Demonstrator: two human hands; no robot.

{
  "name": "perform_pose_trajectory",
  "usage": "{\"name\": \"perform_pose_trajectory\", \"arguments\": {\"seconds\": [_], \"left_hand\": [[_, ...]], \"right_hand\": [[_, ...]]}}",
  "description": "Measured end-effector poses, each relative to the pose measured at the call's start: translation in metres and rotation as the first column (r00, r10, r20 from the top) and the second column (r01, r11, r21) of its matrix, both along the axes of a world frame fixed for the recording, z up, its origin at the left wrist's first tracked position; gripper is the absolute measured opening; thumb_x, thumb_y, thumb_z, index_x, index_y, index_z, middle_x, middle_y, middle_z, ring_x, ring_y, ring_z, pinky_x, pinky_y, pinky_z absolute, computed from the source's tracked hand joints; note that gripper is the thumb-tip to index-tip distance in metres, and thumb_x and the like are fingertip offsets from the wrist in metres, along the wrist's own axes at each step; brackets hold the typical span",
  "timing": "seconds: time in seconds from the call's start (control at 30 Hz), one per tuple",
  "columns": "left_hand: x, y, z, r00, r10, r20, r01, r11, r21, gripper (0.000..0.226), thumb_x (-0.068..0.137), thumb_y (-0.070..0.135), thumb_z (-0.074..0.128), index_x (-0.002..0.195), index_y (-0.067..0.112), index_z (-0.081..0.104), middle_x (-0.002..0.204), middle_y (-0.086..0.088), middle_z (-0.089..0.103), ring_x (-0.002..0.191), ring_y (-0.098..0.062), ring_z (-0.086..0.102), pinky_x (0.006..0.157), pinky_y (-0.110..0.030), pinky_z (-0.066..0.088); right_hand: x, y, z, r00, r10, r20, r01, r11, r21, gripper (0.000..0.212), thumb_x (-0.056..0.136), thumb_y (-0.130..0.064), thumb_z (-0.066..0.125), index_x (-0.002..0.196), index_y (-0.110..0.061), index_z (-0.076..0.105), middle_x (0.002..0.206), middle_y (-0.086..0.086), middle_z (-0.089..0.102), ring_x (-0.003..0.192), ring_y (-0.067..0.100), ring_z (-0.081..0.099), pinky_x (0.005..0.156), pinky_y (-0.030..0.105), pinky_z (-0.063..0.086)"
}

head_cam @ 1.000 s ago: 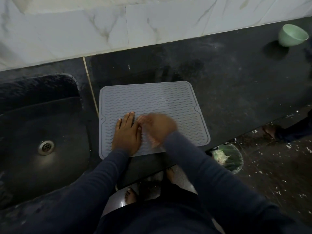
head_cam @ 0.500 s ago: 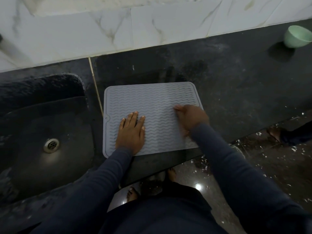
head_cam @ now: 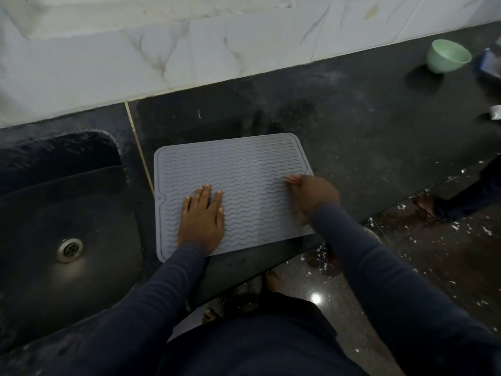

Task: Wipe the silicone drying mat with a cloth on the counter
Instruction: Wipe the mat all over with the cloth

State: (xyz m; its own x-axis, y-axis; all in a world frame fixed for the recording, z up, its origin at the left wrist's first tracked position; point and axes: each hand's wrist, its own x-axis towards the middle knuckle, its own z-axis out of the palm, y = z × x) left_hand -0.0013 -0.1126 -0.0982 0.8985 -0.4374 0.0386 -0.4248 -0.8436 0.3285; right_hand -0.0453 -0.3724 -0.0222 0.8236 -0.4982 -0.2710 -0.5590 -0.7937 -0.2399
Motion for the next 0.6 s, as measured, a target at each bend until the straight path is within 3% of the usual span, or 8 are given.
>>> {"name": "perform_pose_trajectory", "arguments": {"seconds": [0.07,0.17,0.23,0.33,0.4,0.5,0.6], "left_hand": [[0.0,0.0,0.001,1.0,-0.017,-0.017,0.017,1.0,0.021,0.055,0.096,0.036,0.023,0.143,0.015,0.043,0.151,-0.013,0.034,0.141,-0.029,0.027,0.115,-0.047,0.013],[0.001,0.003,-0.001,0.999,-0.04,-0.036,0.042,0.998,0.045,0.063,0.094,0.041,0.012,0.146,0.016,0.037,0.155,-0.012,0.028,0.143,-0.029,0.021,0.116,-0.046,0.01],[0.0,0.003,-0.001,0.999,-0.036,-0.027,0.038,0.998,0.04,0.06,0.095,0.04,0.015,0.145,0.016,0.039,0.153,-0.013,0.031,0.142,-0.029,0.024,0.116,-0.047,0.012],[0.0,0.003,0.0,0.999,-0.033,-0.034,0.034,0.999,0.027,0.058,0.097,0.044,0.019,0.147,0.018,0.034,0.156,-0.01,0.026,0.145,-0.025,0.018,0.118,-0.045,0.007],[-0.001,0.004,0.001,0.998,-0.036,-0.054,0.038,0.999,0.035,0.06,0.097,0.049,0.018,0.149,0.02,0.028,0.158,-0.008,0.019,0.146,-0.023,0.012,0.119,-0.044,0.003],[-0.003,0.001,0.006,0.996,-0.09,-0.013,0.091,0.995,0.032,0.06,0.098,0.048,0.021,0.148,0.018,0.033,0.156,-0.012,0.023,0.145,-0.028,0.017,0.118,-0.048,0.006],[-0.008,-0.007,0.006,0.98,-0.196,0.019,0.196,0.981,0.015,0.055,0.097,0.038,0.024,0.138,0.01,0.049,0.145,-0.017,0.043,0.135,-0.034,0.038,0.113,-0.053,0.021]], "right_hand": [[-0.004,0.063,-0.005,0.983,0.154,0.101,-0.165,0.98,0.111,0.049,0.096,-0.06,0.033,0.115,-0.027,0.063,0.113,0.002,0.066,0.103,0.025,0.061,0.089,0.039,0.047],[-0.032,0.131,-0.012,0.912,0.403,0.08,-0.411,0.896,0.169,0.04,0.098,-0.051,0.038,0.126,-0.031,0.058,0.127,0.0,0.061,0.116,0.025,0.057,0.096,0.038,0.045],[-0.049,0.105,-0.014,0.936,0.343,0.08,-0.352,0.923,0.154,0.037,0.097,-0.051,0.041,0.128,-0.037,0.056,0.127,0.0,0.061,0.115,0.025,0.057,0.092,0.034,0.043],[-0.072,0.019,-0.018,0.997,0.069,0.03,-0.07,0.997,0.034,0.038,0.093,-0.061,0.041,0.122,-0.041,0.054,0.115,0.001,0.066,0.103,0.028,0.063,0.082,0.035,0.046],[-0.078,-0.018,-0.018,0.997,-0.075,-0.029,0.073,0.995,-0.065,0.038,0.094,-0.059,0.038,0.123,-0.037,0.051,0.114,0.007,0.067,0.1,0.033,0.064,0.08,0.038,0.048],[-0.07,-0.01,-0.015,0.991,-0.137,-0.002,0.137,0.99,-0.04,0.04,0.096,-0.057,0.036,0.12,-0.029,0.053,0.115,0.012,0.066,0.103,0.036,0.063,0.083,0.04,0.048],[-0.064,0.06,-0.009,0.987,0.031,0.16,-0.048,0.994,0.103,0.046,0.095,-0.064,0.033,0.116,-0.03,0.057,0.108,0.003,0.067,0.102,0.027,0.063,0.082,0.033,0.046]]}}
